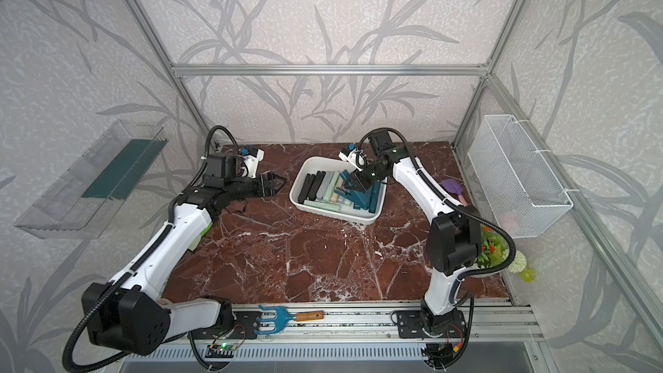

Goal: Put the pruning pliers into the storage box
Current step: Place the pruning pliers in the storage box.

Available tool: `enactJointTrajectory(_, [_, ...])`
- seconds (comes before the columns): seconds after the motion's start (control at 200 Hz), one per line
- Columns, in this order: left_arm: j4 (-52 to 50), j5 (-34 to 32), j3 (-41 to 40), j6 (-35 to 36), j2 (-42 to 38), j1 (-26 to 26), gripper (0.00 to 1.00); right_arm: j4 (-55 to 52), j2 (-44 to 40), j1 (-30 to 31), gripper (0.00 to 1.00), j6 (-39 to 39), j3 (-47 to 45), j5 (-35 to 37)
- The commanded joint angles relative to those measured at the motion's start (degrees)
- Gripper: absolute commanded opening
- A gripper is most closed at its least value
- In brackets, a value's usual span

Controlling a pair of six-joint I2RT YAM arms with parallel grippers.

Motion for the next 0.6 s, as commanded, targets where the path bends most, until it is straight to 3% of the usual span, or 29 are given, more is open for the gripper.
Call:
enactJointTrajectory(0.0, [-0.04, 0.63, -0.25, 1.25, -0.94, 0.25, 0.77, -9.15, 2.67, -0.87, 0.0, -8.66, 2.82, -3.23])
enactJointTrajectory(0.295, [-0.46, 0.65, 0.35, 1.61, -0.16, 0.29, 0.77, -8.89, 8.12, -0.01, 0.0, -13.28, 2.62, -5.42])
enactJointTrajectory(0.595, [-0.47, 0.76, 0.55, 1.53, 0.14, 0.25, 0.76, -7.89, 11.22, 3.21, 0.0, -15.85, 0.76, 3.04])
